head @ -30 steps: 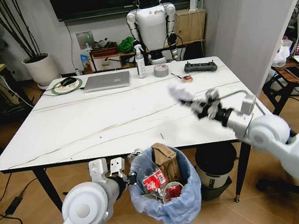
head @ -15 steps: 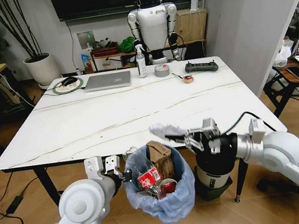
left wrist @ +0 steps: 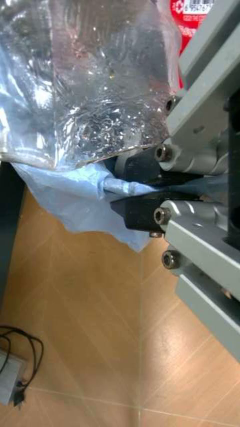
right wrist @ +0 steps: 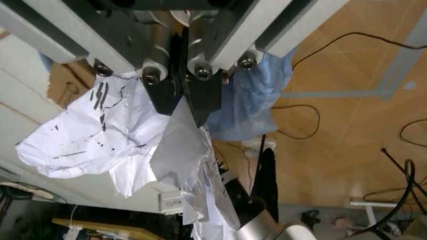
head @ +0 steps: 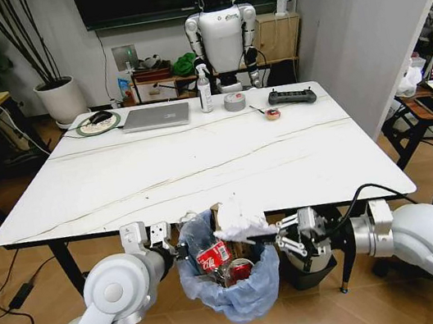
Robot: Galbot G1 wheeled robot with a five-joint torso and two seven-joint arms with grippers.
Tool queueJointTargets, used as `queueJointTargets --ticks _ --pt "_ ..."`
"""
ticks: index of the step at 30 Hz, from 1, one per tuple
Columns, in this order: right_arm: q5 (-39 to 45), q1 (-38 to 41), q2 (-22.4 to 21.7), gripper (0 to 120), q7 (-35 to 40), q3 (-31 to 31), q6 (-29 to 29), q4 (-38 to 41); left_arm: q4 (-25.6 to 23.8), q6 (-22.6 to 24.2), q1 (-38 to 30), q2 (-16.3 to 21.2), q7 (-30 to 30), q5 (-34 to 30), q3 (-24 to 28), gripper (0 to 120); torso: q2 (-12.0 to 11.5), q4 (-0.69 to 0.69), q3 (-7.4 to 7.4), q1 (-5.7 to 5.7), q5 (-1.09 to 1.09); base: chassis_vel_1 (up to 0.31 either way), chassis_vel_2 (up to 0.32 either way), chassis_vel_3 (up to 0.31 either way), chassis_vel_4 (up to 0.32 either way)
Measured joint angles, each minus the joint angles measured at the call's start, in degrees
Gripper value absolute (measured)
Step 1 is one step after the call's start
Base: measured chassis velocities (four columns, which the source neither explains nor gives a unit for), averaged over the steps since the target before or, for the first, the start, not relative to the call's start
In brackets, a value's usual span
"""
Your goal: Pick up the trash bin and place the trash from the table into it.
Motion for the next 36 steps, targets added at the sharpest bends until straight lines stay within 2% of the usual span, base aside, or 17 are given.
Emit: queueJointTargets --ticks 10,13,14,17,18,19,22,23,26,29,30,31,36 --pt "-6.19 -2.79 1.23 0 -1.81 -1.44 2.34 -1.38 -1.3 0.02 0.26 0.16 0.17 0.01 0.76 0 0.0 0.0 0.0 0.0 0.01 0.0 0.0 0.0 0.0" --pt "-6.63 -3.19 1.21 5 -1.93 -1.3 2.94 -1.52 -1.34 0.02 0.26 0.16 0.17 0.01 0.83 0 0.0 0.01 0.0 0.0 0.01 0.0 0.0 0.0 0.0" --pt "-7.14 -3.6 1.14 13 -2.0 -1.02 3.32 -1.72 -1.44 0.02 0.26 0.16 0.2 -0.01 0.91 0 0.0 0.0 0.0 0.0 0.01 0.0 0.0 0.0 0.0" --pt "-7.71 -3.82 1.0 22 -2.08 -0.51 4.15 -2.43 -1.59 0.02 0.25 0.17 0.27 -0.09 0.98 0 0.0 0.0 0.0 0.0 0.01 0.0 0.0 0.0 0.0" --pt "-7.75 -3.77 0.92 34 -2.09 0.27 4.22 -3.18 -1.82 0.02 0.25 0.27 0.31 -0.15 0.98 0 0.0 0.0 0.0 0.0 0.01 0.0 0.0 0.0 0.0" --pt "-7.68 -3.7 0.92 39 -2.01 0.49 4.22 -3.42 -1.91 0.02 0.27 0.32 0.32 -0.19 0.98 0 0.0 0.0 0.0 0.0 0.01 0.0 0.0 0.0 0.0" --pt "-7.24 -3.42 1.0 50 -1.49 1.44 4.22 -4.31 -2.16 0.02 0.6 0.46 0.33 -0.21 0.96 0 0.0 0.0 0.0 0.0 0.01 0.0 0.0 0.0 0.0" --pt "-7.24 -3.42 1.0 50 -1.49 1.44 4.22 -4.31 -2.16 0.02 0.6 0.46 0.33 -0.21 0.96 0 0.0 0.0 0.0 0.0 0.01 0.0 0.0 0.0 0.0" --pt "-6.36 -3.53 0.84 65 -0.99 3.77 4.22 -4.82 -2.71 0.02 1.2 0.73 0.36 -0.2 0.92 0 0.0 0.0 0.0 0.0 0.0 0.0 0.0 0.0 0.0" --pt "-5.53 -3.96 0.8 74 -0.56 5.83 4.07 -4.82 -2.93 0.02 1.37 0.82 0.39 -0.2 0.91 0 0.0 0.0 0.0 0.0 0.01 0.0 0.0 0.0 0.0" --pt "-4.72 -4.34 0.94 82 0.02 7.49 3.67 -4.52 -3.02 0.02 1.47 0.86 0.44 -0.18 0.91 0 0.0 0.0 0.0 0.0 0.0 0.0 0.0 0.0 0.0" --pt "-4.72 -4.34 0.94 82 0.02 7.49 3.67 -4.52 -3.02 0.02 1.47 0.86 0.44 -0.18 0.91 0 0.0 0.0 0.0 0.0 0.0 0.0 0.0 0.0 0.0" --pt "-1.52 -6.06 1.51 99 2.4 11.24 1.17 -1.65 -3.28 0.02 1.96 0.86 0.53 0.01 1.21 0 0.0 0.0 0.0 0.0 0.0 0.0 0.0 0.0 0.0"
